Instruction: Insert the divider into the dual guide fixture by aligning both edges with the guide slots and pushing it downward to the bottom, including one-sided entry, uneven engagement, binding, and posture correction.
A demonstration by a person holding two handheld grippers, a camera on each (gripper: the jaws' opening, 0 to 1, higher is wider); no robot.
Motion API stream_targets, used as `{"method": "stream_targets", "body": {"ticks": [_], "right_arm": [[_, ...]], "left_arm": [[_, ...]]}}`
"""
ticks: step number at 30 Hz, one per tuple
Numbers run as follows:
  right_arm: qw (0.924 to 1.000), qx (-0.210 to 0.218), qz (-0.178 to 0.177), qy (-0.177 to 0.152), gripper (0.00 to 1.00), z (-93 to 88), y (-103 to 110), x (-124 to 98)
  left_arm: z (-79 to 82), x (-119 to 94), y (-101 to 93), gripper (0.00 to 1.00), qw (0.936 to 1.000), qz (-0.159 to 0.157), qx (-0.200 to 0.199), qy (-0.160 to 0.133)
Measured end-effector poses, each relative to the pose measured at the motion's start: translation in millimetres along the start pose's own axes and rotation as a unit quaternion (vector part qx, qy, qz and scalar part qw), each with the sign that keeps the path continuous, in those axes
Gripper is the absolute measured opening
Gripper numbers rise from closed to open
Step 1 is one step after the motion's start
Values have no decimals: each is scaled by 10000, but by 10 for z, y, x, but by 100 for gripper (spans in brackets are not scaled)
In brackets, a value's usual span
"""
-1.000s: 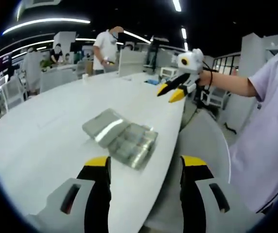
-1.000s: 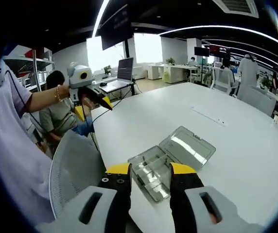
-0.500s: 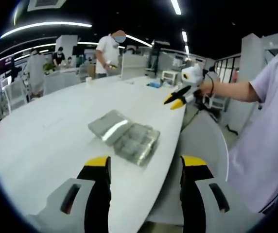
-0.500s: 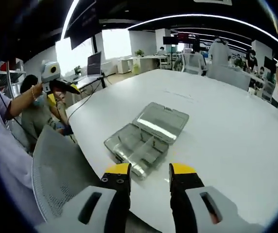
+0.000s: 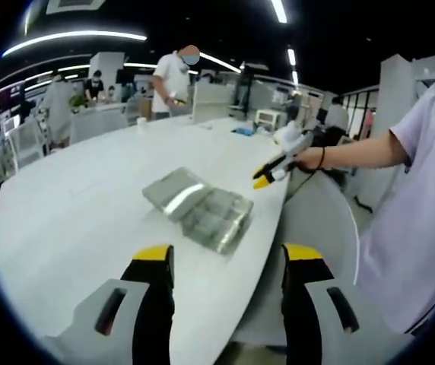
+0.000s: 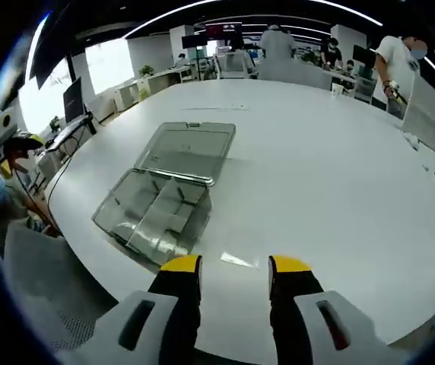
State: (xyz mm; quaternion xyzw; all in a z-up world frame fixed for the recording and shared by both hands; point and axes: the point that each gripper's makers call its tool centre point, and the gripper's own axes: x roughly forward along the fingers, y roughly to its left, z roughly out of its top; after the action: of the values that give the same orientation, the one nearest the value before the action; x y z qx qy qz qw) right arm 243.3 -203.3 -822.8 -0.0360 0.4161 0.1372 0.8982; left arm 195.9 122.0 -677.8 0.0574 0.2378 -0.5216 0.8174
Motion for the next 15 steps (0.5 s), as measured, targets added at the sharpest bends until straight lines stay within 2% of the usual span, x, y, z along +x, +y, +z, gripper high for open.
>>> {"method": "stream_targets", "body": {"ticks": [6,10,15], "right_arm": [[9984,228,-399,344,33,-81,-45,215],[9969,264,-499,557,35,-119,-43,344],[9949,370,-678,643,35,-133,-73,435]], "left_arm": [[-20,-47,89,54,10000,41,-54,13],[-23,-71,141,54,9999,67,-97,5],[-50,-113,211,54,9998,121,-164,14]]}}
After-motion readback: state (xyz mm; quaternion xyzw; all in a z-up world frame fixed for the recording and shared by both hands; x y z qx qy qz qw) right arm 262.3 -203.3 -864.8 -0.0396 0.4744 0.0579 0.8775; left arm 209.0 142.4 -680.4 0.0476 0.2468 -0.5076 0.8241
